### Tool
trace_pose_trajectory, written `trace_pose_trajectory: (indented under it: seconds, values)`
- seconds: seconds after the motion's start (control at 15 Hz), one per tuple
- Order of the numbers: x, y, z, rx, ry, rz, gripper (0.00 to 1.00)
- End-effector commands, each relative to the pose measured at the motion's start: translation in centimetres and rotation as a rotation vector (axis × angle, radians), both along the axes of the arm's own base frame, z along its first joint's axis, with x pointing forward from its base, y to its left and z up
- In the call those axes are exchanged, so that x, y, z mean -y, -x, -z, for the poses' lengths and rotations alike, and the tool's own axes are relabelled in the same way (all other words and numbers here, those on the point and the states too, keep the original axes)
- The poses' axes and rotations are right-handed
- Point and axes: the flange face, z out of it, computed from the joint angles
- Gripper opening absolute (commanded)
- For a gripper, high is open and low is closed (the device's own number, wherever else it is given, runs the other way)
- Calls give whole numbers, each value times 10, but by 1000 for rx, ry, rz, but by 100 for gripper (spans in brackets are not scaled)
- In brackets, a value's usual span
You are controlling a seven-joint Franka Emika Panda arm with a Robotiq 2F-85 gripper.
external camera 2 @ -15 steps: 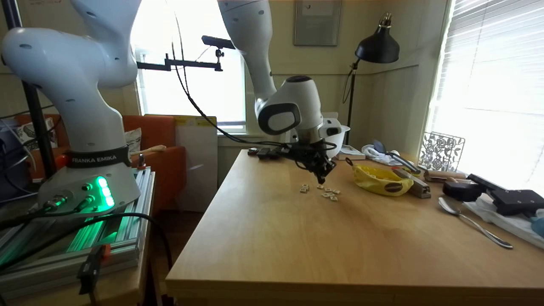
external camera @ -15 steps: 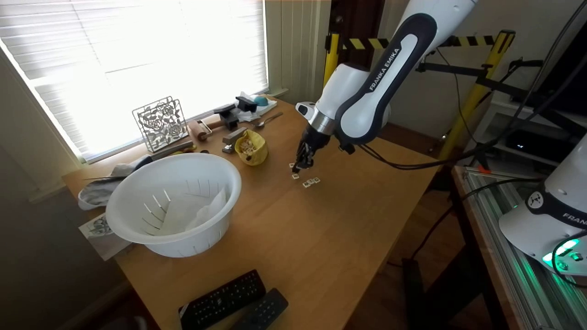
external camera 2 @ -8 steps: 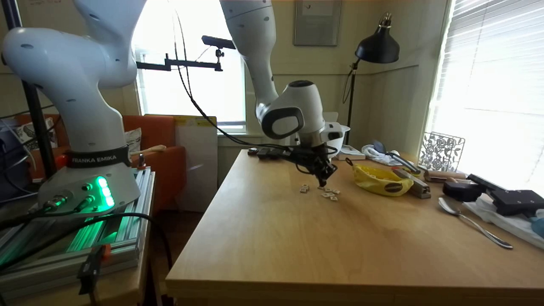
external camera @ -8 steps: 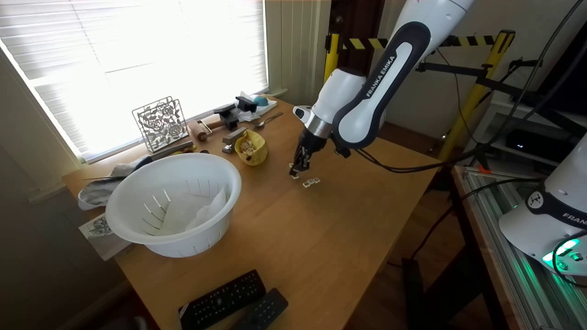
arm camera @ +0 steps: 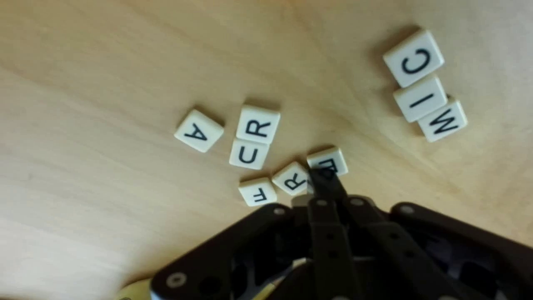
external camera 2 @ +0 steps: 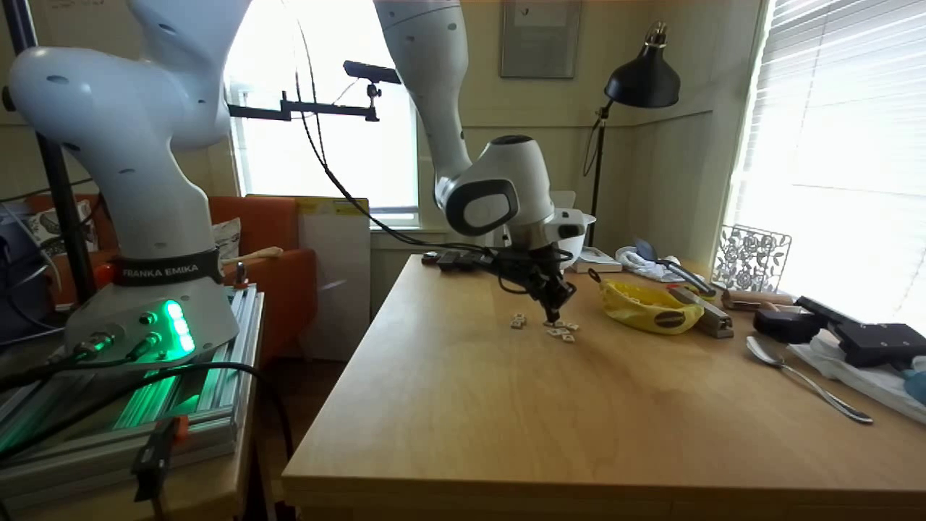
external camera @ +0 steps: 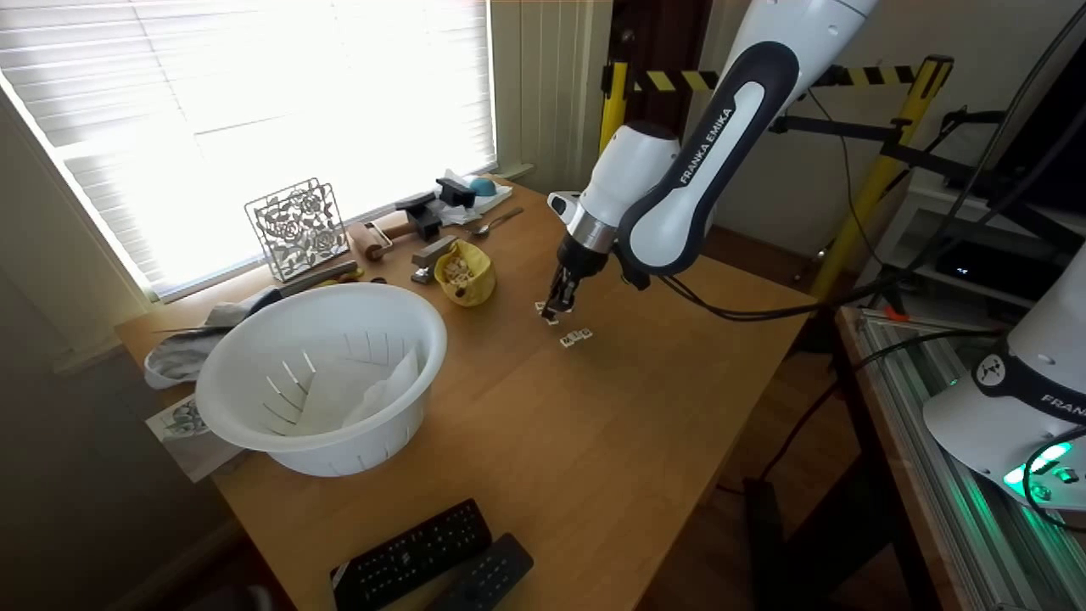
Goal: Create the word 'Mice' with the tiles.
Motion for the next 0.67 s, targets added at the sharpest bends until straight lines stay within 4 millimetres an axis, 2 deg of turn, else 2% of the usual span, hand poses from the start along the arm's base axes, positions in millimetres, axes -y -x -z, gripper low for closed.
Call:
trace_pose_trajectory:
  seconds: [0.0, 0.27, 0.6]
  values:
    - [-2, 18, 1, -55, -10, 87, 0]
    - [-4, 31, -1, -97, -34, 201, 0]
    - [3, 44, -6, -111, -23, 334, 0]
